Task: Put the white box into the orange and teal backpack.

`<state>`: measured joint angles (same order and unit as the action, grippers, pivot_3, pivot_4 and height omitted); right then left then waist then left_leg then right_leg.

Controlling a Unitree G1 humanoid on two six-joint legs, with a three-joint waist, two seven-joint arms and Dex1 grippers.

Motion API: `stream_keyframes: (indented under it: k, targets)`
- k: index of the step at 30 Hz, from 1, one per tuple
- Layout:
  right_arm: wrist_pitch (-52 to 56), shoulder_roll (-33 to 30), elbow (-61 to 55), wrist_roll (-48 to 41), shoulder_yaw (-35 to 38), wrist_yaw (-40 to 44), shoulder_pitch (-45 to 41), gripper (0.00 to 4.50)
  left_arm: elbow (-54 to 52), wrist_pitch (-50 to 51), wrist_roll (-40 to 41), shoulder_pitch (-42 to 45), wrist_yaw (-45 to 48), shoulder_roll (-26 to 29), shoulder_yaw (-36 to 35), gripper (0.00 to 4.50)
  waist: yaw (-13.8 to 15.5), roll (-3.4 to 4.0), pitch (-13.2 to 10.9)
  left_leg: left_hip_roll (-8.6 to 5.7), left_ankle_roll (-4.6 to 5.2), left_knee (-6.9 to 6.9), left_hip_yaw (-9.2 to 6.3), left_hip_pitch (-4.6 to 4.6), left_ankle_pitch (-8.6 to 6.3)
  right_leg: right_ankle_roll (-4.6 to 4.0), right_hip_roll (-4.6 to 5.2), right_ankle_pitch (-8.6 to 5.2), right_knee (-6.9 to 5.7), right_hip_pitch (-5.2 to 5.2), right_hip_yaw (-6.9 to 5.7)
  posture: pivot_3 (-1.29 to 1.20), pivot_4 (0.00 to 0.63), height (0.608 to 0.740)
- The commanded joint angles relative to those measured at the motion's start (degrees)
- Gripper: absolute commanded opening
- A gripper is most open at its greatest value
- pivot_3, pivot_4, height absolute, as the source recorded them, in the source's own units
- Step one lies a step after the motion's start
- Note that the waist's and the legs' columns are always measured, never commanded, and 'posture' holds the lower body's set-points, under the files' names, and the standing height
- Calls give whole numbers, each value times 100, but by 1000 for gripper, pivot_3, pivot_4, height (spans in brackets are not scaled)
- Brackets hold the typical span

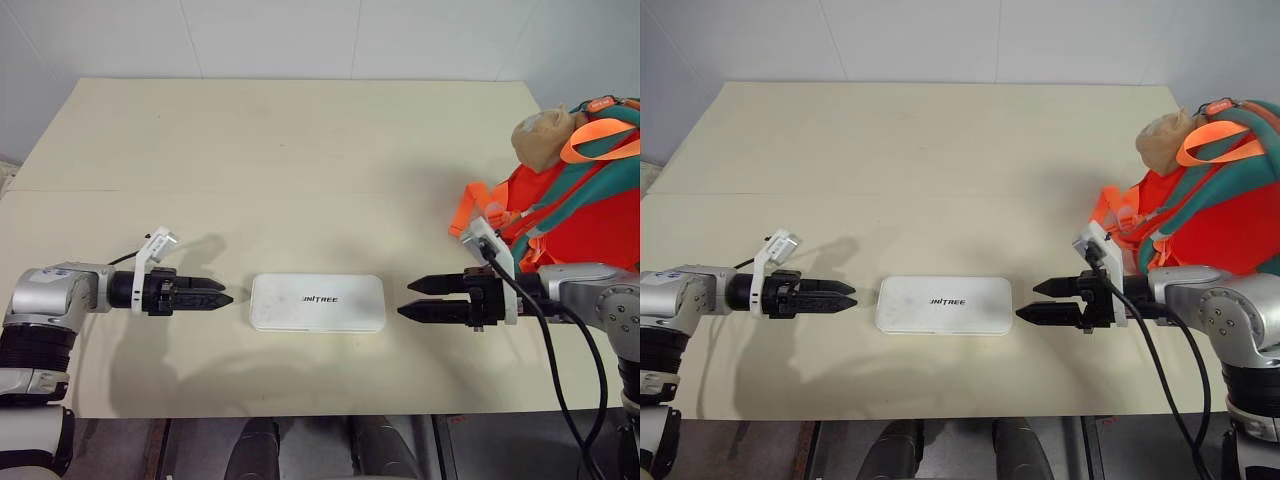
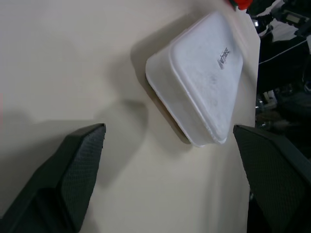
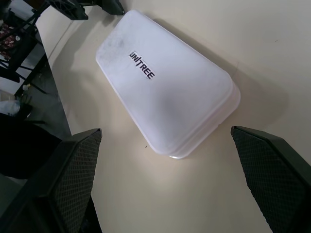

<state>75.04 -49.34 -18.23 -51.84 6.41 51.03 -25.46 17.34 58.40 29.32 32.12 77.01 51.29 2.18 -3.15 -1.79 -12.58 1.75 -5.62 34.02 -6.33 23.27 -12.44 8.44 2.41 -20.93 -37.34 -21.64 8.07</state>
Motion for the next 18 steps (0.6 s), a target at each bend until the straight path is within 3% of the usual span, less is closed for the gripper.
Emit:
stream_keyframes:
  k: [1,6,18]
  targets:
    - [184,57,-149,-111,-12,-226,-72,4493,-385,607,232,53,-78,-68,134,4472,0,0,0,0,0,0,0,0,0,0,1,0,1,0,0,0,150,740]
    - [406,161,-69,-207,-13,-455,-191,4493,-786,1243,430,-74,-238,-132,250,4472,-10,0,0,0,0,0,0,1,-1,1,0,0,1,0,0,0,150,740]
    - [1493,836,443,-516,283,-1129,-786,4493,-1290,1724,861,-606,-854,-339,68,4472,-2,1,1,-1,0,-1,1,-1,-2,0,3,-1,6,1,2,0,150,740]
